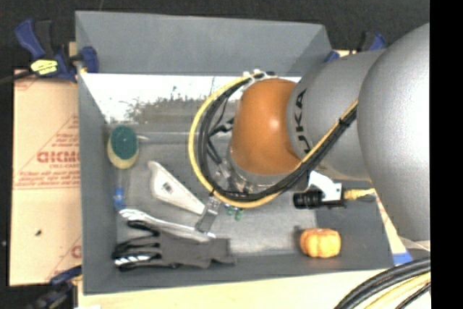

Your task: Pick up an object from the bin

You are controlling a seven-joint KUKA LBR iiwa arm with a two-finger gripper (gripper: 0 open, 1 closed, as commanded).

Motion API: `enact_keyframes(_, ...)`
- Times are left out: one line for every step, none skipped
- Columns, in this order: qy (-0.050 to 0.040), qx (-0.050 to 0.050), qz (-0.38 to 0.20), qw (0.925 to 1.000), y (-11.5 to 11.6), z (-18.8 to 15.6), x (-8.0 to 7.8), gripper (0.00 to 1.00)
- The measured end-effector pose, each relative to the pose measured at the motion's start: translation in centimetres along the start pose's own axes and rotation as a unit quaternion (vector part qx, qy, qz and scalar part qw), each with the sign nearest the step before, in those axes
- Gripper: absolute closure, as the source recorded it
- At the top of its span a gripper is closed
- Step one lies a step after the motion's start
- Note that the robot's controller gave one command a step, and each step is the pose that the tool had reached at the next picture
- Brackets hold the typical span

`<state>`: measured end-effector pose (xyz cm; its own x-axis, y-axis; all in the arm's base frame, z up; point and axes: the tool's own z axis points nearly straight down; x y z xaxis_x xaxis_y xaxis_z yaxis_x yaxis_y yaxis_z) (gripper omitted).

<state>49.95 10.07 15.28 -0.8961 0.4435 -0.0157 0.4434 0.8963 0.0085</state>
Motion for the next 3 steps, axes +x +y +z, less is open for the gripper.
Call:
enact_keyframes(0.0064,0.002,-0.092,0.9958,5.7,5.3,-1.0,0.00)
enact_keyframes(-0.0009,0.000,0.015,0.9999,5.7,8.2,-2.2,0.00)
enact_keyframes(0.0042,0.001,-0.034,0.9994,4.0,8.2,-3.1,1.00)
